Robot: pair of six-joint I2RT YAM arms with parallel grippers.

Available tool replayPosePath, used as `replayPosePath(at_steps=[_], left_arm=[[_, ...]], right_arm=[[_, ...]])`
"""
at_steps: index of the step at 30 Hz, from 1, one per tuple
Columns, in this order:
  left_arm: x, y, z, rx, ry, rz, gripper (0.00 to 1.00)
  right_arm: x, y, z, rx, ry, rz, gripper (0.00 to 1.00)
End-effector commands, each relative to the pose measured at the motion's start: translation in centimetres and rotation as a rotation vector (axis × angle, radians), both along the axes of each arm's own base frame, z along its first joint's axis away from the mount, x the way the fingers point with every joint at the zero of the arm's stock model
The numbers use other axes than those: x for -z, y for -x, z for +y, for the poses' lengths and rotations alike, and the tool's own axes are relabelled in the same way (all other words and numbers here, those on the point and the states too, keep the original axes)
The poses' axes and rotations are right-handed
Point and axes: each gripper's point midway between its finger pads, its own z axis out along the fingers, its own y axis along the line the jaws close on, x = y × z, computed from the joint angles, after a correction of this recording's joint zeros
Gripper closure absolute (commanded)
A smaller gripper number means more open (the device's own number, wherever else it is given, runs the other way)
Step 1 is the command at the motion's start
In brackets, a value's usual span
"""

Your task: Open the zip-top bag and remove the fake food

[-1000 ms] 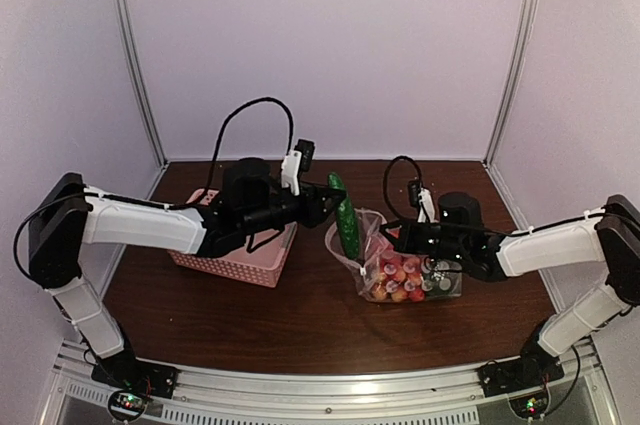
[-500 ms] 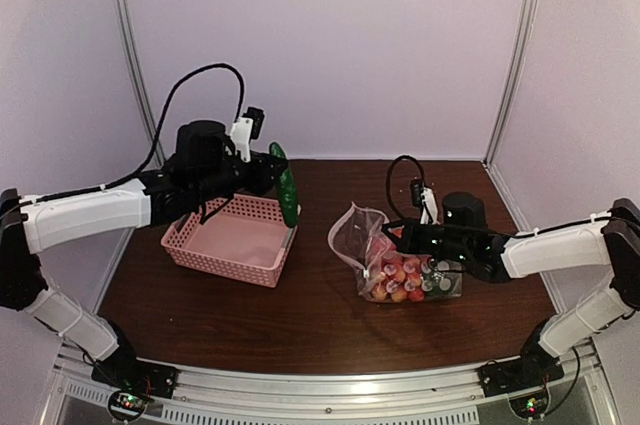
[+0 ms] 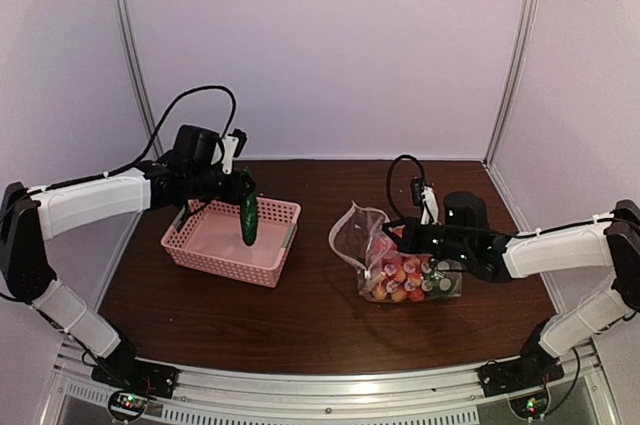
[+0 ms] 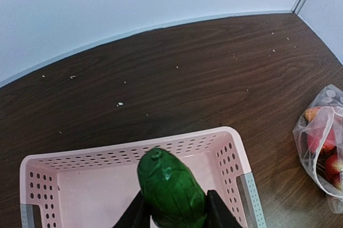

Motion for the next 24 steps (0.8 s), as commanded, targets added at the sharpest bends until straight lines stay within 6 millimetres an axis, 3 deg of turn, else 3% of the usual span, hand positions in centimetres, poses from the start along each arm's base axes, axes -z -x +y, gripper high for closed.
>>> replayPosePath(at_steps=[1,11,18,24], left_arm=[[3.0,-0.7,-1.7,0.086,-0.032,0.095,0.80],[8.2,-1.2,-4.8,0.195,-0.010,0.232,0.80],[12.3,-1.5,-5.7,0.229,-0.042,0.336,0.76],[13.8,-1.4,-5.8,0.233,-0.051,0.361,0.68]], right_arm=[[-0.5,0.1,-0.5,0.002,0.003,-0.017,1.00],[-0.4,0.0,-0.5,0.002,0.011,-0.016,1.00],[-0.5,-0.2,-0.3,0.001,0.011,-0.018,1.00],[-0.7,-0.2,-0.2,-0.001,0.013,-0.021,1.00]])
